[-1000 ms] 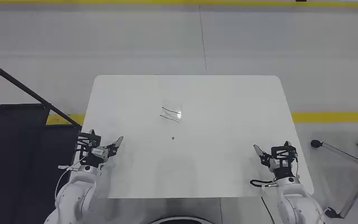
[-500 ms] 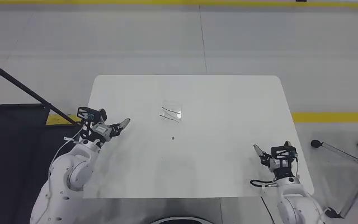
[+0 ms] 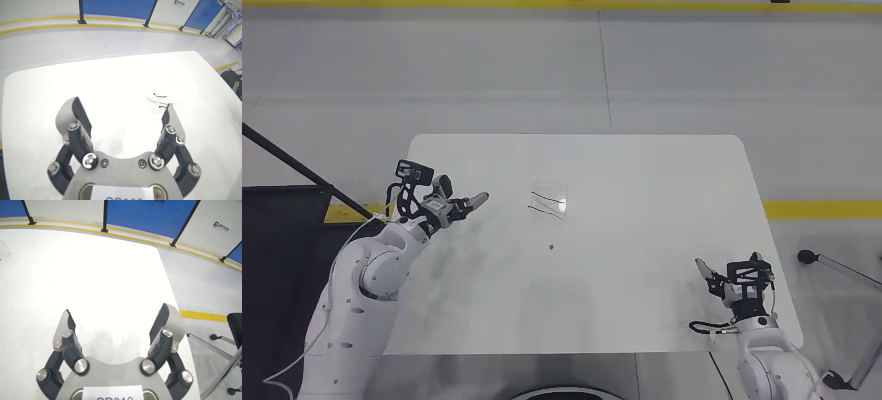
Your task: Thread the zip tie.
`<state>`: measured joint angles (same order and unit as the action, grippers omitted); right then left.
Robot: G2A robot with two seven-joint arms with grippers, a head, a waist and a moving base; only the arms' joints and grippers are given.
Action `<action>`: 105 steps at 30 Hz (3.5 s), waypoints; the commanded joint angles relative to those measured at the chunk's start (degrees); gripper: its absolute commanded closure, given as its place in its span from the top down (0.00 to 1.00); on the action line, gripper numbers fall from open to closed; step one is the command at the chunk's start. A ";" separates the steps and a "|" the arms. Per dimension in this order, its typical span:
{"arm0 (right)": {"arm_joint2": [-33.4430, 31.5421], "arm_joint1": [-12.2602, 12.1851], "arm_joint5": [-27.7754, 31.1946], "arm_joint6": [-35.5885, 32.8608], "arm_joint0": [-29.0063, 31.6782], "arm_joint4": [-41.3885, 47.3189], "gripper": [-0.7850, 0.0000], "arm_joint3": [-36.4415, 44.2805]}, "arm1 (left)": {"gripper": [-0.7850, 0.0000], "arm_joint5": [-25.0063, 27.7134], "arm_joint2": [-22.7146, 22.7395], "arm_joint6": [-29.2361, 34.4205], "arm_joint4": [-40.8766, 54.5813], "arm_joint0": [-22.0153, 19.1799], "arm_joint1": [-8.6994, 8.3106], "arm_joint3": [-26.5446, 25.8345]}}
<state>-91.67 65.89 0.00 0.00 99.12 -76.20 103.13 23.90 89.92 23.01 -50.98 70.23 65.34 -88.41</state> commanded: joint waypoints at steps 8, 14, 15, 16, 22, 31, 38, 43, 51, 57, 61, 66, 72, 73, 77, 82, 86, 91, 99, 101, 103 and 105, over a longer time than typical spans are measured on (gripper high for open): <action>0.00 0.00 0.00 0.00 0.00 0.00 1.00 0.00 | 1.00 -2.09 -1.13 2.84 4.99 -1.31 0.26 1.31; 0.00 0.00 0.00 0.00 0.00 0.00 1.00 0.00 | 1.00 -5.50 -4.22 10.68 15.59 -6.14 0.82 3.92; 0.00 0.00 0.00 0.00 0.00 0.00 1.00 0.00 | 1.00 -5.83 -4.89 12.83 17.46 -7.38 0.89 4.69; 0.00 0.00 0.00 0.00 0.00 0.00 1.00 0.00 | 1.00 -6.30 -5.59 14.83 18.63 -8.67 0.95 5.63; 0.00 0.00 0.00 0.00 0.00 0.00 1.00 0.00 | 1.00 -9.66 -10.07 25.47 28.84 -16.73 1.72 12.78; 0.00 0.00 0.00 0.00 0.00 0.00 1.00 0.00 | 1.00 -13.16 -14.10 30.67 35.69 -24.54 2.66 20.40; 0.00 0.00 0.00 0.00 0.00 0.00 1.00 0.00 | 1.00 -13.44 -14.12 29.88 35.71 -23.99 2.67 20.13; 0.00 0.00 0.00 0.00 0.00 0.00 1.00 0.00 | 1.00 -18.95 -16.26 28.12 33.63 -23.25 2.88 18.56; 0.00 0.00 0.00 0.00 0.00 0.00 1.00 0.00 | 1.00 -23.39 -21.51 29.00 31.19 -28.04 3.83 22.30; 0.00 0.00 0.00 0.00 0.00 0.00 1.00 0.00 | 0.85 -24.51 -25.72 28.29 29.22 -31.85 4.88 26.85; 0.00 0.00 0.00 0.00 0.00 0.00 1.00 0.00 | 0.73 -24.83 -27.85 27.50 28.75 -33.69 5.58 29.40; 0.00 0.00 0.00 0.00 0.00 0.00 1.00 0.00 | 0.49 -24.78 -29.25 27.13 28.80 -35.20 6.13 31.54; 0.00 0.00 0.00 0.00 0.00 0.00 1.00 0.00 | 0.45 -24.48 -30.03 28.27 28.94 -36.34 6.41 33.47; 0.00 0.00 0.00 0.00 0.00 0.00 1.00 0.00 | 0.45 -24.31 -30.16 28.53 28.85 -36.46 6.43 33.63; 0.00 0.00 0.00 0.00 0.00 0.00 1.00 0.00 | 0.43 -23.83 -30.33 29.21 28.86 -36.69 6.45 33.88; 0.00 0.00 0.00 0.00 0.00 0.00 1.00 0.00 | 0.40 -23.57 -30.28 29.29 29.02 -36.72 6.43 34.03; 0.00 0.00 0.00 0.00 0.00 0.00 1.00 0.00 | 0.36 -23.48 -30.27 29.41 29.20 -36.72 6.44 34.14; 0.00 0.00 0.00 0.00 0.00 0.00 1.00 0.00 | 0.31 -23.17 -30.21 29.37 29.45 -36.55 6.41 34.00; 0.00 0.00 0.00 0.00 0.00 0.00 1.00 0.00 | 0.15 -22.81 -30.08 29.97 29.51 -36.32 6.28 33.72; 0.00 0.00 0.00 0.00 0.00 0.00 1.00 0.00 | 0.17 -22.86 -30.04 30.02 29.52 -36.20 6.25 33.64; 0.00 0.00 0.00 0.00 0.00 0.00 1.00 0.00 | 0.17 -22.90 -29.99 30.07 29.52 -36.10 6.21 33.51; 0.00 0.00 0.00 0.00 0.00 0.00 1.00 0.00 | 0.17 -23.03 -29.92 29.96 29.44 -35.97 6.17 33.41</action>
<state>-91.67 65.89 0.00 0.00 99.12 -76.20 103.13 0.96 59.95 53.07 -21.49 34.19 71.53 -54.94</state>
